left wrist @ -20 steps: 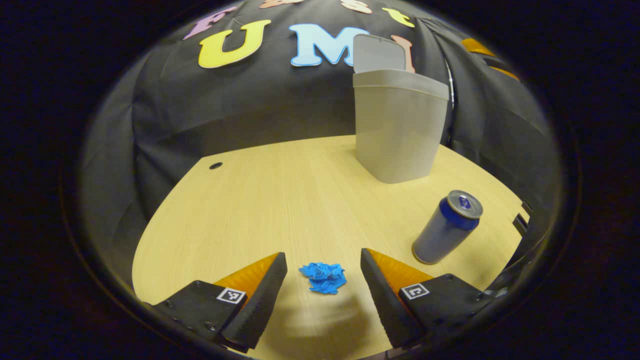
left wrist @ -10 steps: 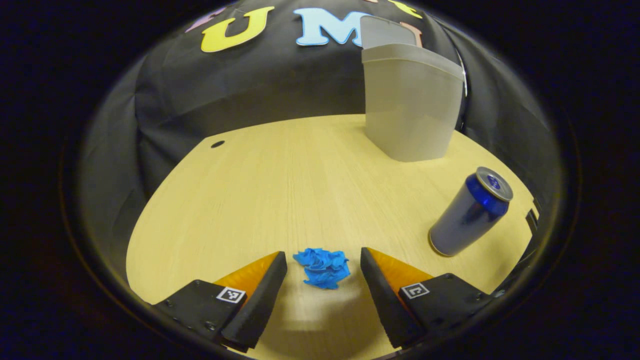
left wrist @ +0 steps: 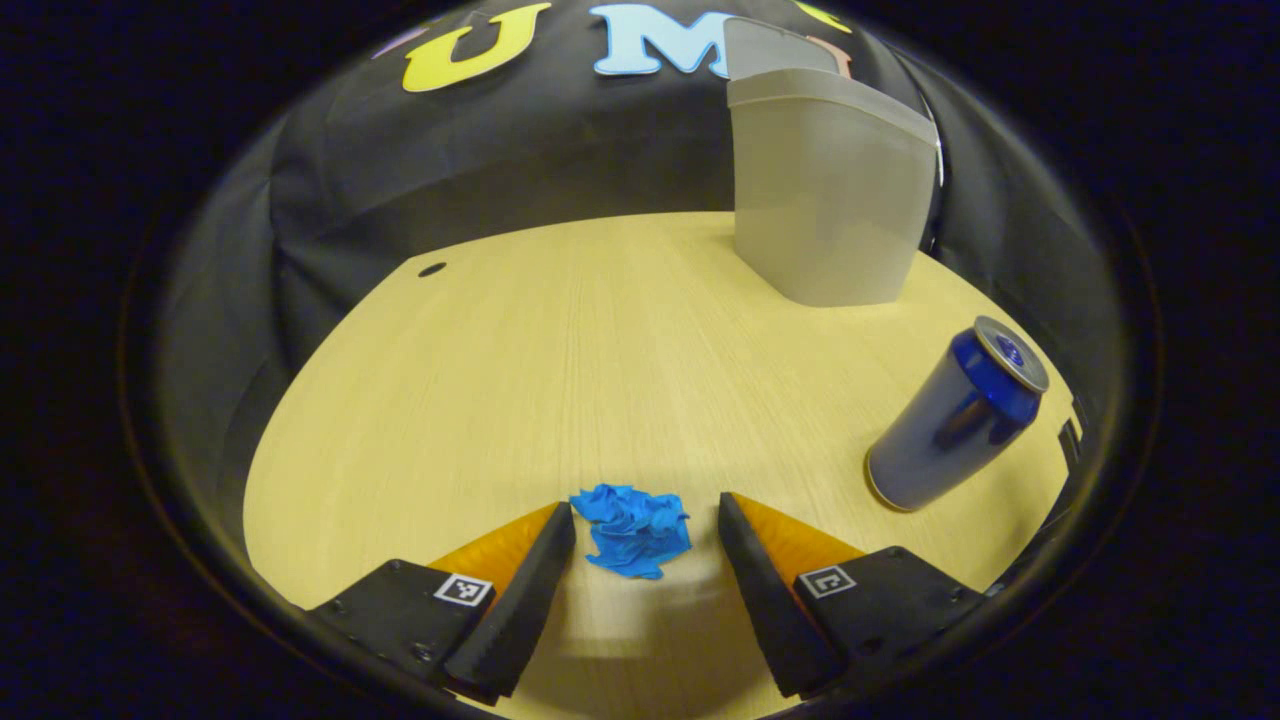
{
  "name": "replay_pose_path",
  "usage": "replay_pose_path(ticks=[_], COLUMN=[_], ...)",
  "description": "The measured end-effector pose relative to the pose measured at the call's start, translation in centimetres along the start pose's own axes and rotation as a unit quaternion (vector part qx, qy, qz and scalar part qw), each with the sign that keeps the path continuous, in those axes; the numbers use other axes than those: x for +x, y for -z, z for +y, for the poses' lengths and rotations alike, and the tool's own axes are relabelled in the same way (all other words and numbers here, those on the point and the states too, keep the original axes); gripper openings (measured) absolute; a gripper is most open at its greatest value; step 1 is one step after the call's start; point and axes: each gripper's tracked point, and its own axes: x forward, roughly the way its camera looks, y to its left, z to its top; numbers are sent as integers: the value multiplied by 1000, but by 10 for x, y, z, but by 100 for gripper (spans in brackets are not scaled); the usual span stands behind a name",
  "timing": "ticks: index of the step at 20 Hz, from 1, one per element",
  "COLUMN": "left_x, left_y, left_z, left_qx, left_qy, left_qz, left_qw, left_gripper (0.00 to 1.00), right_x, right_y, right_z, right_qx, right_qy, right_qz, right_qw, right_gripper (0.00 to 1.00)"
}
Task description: Press the lid of the desktop garbage bin to open it, pick up the crumpled paper on the desktop and throw it into the bin, then pick up the pop can on the desktop and drop it into the bin, and finally close the garbage bin lid.
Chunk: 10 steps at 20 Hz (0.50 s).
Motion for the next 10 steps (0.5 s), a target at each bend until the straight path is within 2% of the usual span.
replay_pose_path(ticks=[5,7,8,9,10], left_x=[0,2,1,2,2], left_y=[1,0,-1,1,0], left_z=[-5,-6,-8,-8,-8], left_qx=[12,13,14,16,17], left_qy=[7,7,7,4,2], left_qz=[-13,-16,-18,-17,-18], left_qw=[1000,1000,1000,1000,1000], left_gripper=[82,83,55,59,53], right_x=[7,10,9,10,11], right_y=[8,11,12,13,13], right_z=[-4,-4,-3,-3,-4], right_qx=[16,22,26,29,31], right_qy=[-5,-9,-11,-12,-14], right_qz=[10,13,13,13,12], right_qw=[1000,1000,1000,999,999], right_gripper=[91,91,91,91,91])
